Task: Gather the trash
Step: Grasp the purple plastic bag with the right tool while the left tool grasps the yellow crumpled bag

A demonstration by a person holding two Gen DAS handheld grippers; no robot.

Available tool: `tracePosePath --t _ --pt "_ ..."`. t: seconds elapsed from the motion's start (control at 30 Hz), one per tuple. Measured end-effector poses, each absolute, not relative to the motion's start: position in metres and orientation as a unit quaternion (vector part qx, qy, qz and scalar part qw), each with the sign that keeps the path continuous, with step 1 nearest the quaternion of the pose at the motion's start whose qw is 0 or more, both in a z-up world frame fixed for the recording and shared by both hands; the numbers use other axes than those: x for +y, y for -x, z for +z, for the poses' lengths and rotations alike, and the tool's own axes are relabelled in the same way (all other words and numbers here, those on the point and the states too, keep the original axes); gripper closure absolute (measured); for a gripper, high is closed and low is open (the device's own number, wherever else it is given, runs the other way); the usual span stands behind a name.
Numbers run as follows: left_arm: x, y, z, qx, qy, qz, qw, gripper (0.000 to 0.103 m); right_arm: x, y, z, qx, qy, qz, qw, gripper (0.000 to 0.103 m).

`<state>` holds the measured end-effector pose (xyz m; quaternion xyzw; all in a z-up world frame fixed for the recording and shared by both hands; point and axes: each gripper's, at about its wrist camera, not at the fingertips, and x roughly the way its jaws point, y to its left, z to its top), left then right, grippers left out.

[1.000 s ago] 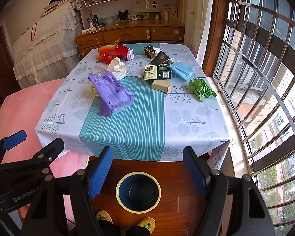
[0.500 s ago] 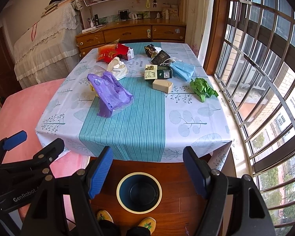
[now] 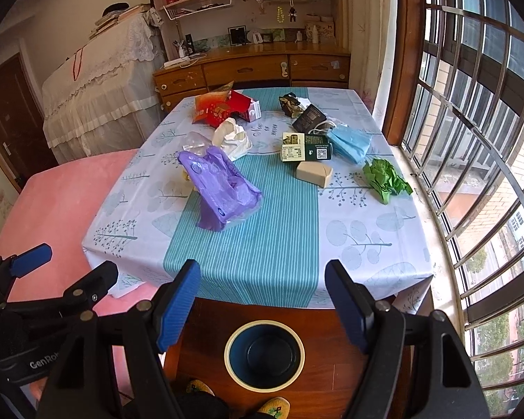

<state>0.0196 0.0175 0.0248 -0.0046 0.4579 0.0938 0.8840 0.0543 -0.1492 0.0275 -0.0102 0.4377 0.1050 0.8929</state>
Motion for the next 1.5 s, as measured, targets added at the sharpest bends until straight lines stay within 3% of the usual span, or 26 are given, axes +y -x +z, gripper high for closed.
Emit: tracePosePath --t 0.33,0.67,0.93,1.03,1.07,1.1,1.17,1.37,1.5 --pt "0.067 -0.057 0.040 0.455 0.004 0.102 0.885 0.005 -0.094 -0.114 0.021 0.451 0.064 0.178 0.872 0.029" --pt "0.117 -0.139 0.000 0.517 0.032 0.071 0.853 0.005 -0.051 -0.205 -0.026 0.494 0.167 0.244 0.817 0.029" --pt "0.133 -0.179 -0.031 0.553 0.011 0.047 0.832 0.005 -0.034 -0.264 -0.078 0.570 0.178 0.283 0.751 0.029" --pt "0.136 -0.189 -0.037 0.559 -0.006 0.034 0.829 0.005 -0.032 -0.272 -0.085 0.560 0.188 0.277 0.758 0.029" --pt "0.136 -0.192 -0.038 0.560 -0.011 0.029 0.828 0.005 -0.032 -0.274 -0.085 0.561 0.181 0.280 0.757 0.034" --pt "0.136 -0.194 -0.039 0.561 -0.015 0.024 0.827 0.005 -0.034 -0.276 -0.087 0.568 0.168 0.285 0.754 0.052" --pt "0.135 -0.200 -0.040 0.564 -0.020 0.014 0.826 0.005 -0.038 -0.278 -0.090 0.579 0.152 0.276 0.752 0.065" --pt "0.123 -0.221 -0.044 0.568 -0.021 -0.025 0.822 0.005 -0.063 -0.275 -0.084 0.591 0.093 0.230 0.768 0.087" --pt "0.112 -0.240 -0.046 0.575 -0.005 -0.060 0.816 0.005 -0.092 -0.266 -0.072 0.586 0.032 0.178 0.790 0.090"
